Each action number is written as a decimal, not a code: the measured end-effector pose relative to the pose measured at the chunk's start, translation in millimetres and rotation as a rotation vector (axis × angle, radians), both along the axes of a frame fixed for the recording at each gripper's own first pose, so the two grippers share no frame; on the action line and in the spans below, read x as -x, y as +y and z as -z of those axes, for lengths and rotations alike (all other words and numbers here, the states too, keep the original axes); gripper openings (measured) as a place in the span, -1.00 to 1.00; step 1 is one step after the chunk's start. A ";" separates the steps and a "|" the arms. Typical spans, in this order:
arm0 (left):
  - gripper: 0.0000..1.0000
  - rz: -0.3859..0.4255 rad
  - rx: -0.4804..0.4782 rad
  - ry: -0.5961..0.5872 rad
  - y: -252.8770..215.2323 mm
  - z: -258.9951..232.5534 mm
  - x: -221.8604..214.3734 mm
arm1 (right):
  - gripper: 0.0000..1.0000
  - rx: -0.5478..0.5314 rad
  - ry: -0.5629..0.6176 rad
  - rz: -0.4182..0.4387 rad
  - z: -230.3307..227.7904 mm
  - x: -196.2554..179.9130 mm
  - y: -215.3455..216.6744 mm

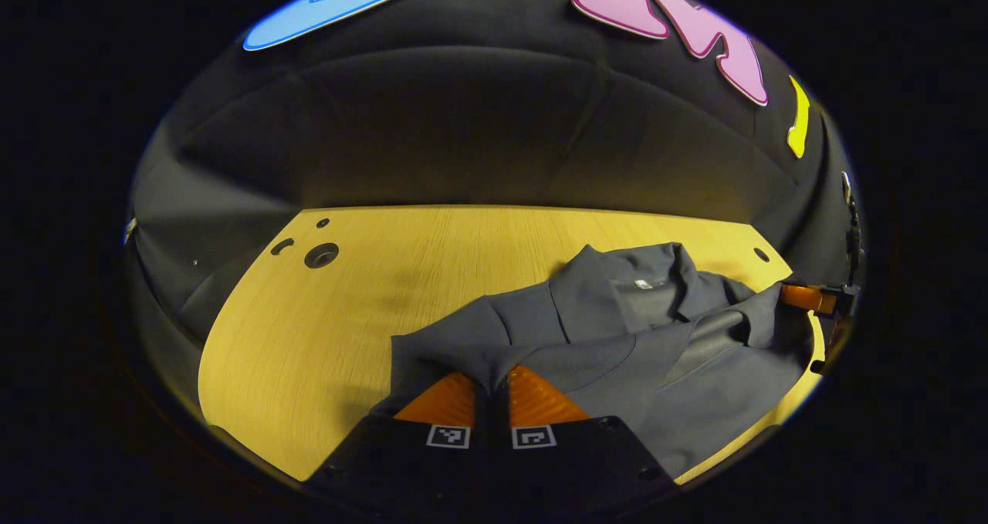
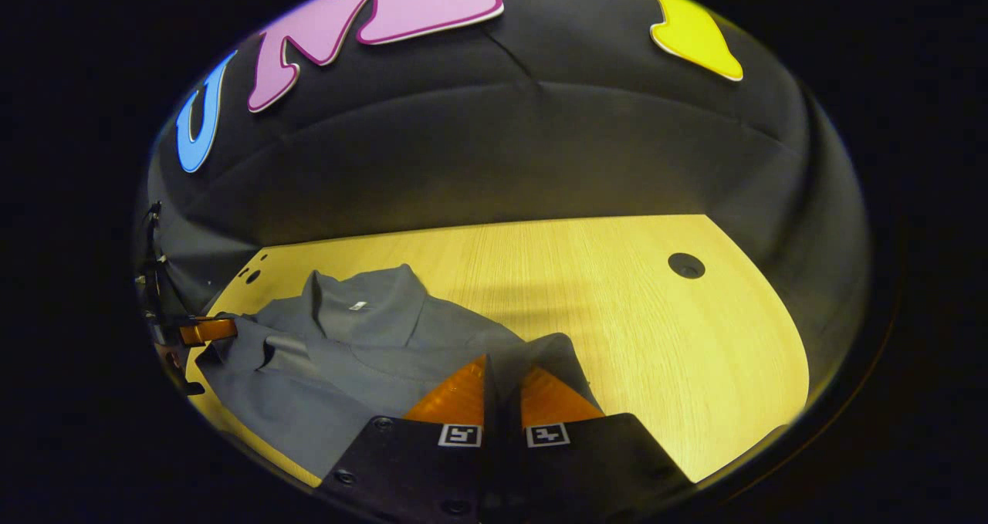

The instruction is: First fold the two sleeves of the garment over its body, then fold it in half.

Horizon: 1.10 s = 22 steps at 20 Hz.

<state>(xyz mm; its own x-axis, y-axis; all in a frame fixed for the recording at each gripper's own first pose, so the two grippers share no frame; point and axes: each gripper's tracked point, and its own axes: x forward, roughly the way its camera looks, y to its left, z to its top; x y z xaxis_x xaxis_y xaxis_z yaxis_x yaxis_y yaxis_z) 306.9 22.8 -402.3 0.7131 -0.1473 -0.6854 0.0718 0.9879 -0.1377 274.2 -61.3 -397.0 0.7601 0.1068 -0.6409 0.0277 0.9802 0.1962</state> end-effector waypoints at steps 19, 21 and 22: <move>0.86 -0.047 -0.065 0.028 1.2 -1.1 34.0 | 0.42 0.020 0.102 -0.016 1.4 38.2 6.3; 0.91 -0.044 -0.086 0.019 4.2 -9.9 41.7 | 0.81 0.015 0.088 -0.019 -10.8 45.9 7.5; 0.91 -0.043 -0.085 0.014 3.1 -14.0 45.9 | 0.85 0.012 0.079 -0.017 -18.2 49.8 7.2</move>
<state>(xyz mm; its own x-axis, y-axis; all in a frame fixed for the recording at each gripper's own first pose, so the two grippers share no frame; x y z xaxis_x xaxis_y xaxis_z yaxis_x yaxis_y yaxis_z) 261.1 26.0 -388.3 0.7082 -0.0580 -0.7037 0.0278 0.9981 -0.0544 224.4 -54.1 -378.8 0.7050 0.1113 -0.7004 0.0262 0.9828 0.1826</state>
